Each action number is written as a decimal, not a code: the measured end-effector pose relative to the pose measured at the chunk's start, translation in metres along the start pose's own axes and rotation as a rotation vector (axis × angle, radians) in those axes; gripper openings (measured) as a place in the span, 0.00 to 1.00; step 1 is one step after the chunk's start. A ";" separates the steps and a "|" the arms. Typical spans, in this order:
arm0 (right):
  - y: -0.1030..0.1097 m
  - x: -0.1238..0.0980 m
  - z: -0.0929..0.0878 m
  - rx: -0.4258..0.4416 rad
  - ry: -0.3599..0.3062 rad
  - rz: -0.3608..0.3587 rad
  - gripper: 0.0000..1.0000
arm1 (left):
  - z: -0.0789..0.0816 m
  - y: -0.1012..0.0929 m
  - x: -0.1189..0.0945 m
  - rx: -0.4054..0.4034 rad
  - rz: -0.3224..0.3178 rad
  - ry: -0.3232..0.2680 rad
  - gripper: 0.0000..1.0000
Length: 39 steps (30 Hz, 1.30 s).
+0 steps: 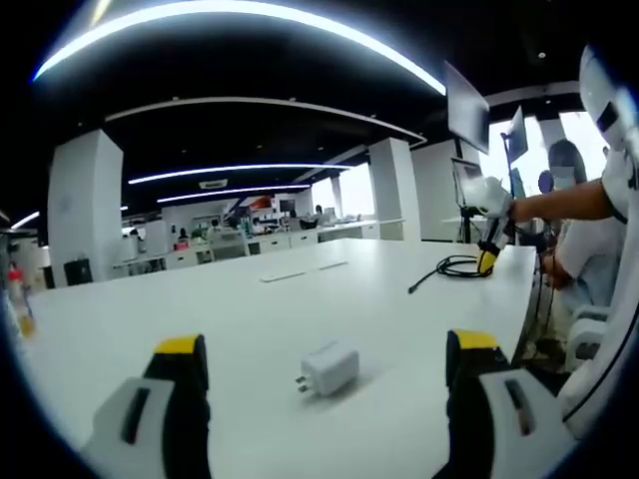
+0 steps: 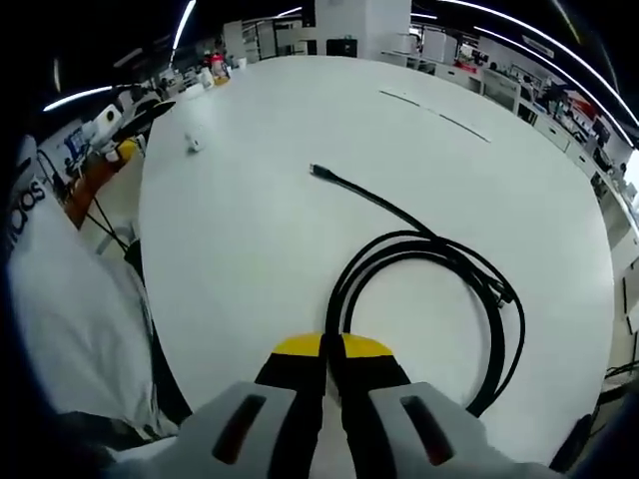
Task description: Plug the desk Type‑C cable into the charger adapter.
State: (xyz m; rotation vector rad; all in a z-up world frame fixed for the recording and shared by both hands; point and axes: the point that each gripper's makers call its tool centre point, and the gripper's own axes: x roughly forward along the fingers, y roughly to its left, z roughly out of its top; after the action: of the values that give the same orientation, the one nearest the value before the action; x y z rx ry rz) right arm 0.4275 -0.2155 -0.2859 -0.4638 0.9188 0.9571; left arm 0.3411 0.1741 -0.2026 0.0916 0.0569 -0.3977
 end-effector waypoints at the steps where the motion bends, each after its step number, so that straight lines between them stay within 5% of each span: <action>1: 0.003 0.000 0.000 0.000 0.001 0.001 0.02 | 0.000 0.000 0.000 0.000 0.000 0.000 1.00; 39: 0.073 -0.004 -0.020 0.063 -0.007 0.131 0.03 | -0.003 -0.004 0.004 -0.010 -0.016 0.007 1.00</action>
State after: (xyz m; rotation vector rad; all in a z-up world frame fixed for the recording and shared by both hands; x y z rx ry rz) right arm 0.3544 -0.1936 -0.2902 -0.3497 0.9790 1.0448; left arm 0.3430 0.1696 -0.2066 0.0828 0.0665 -0.4131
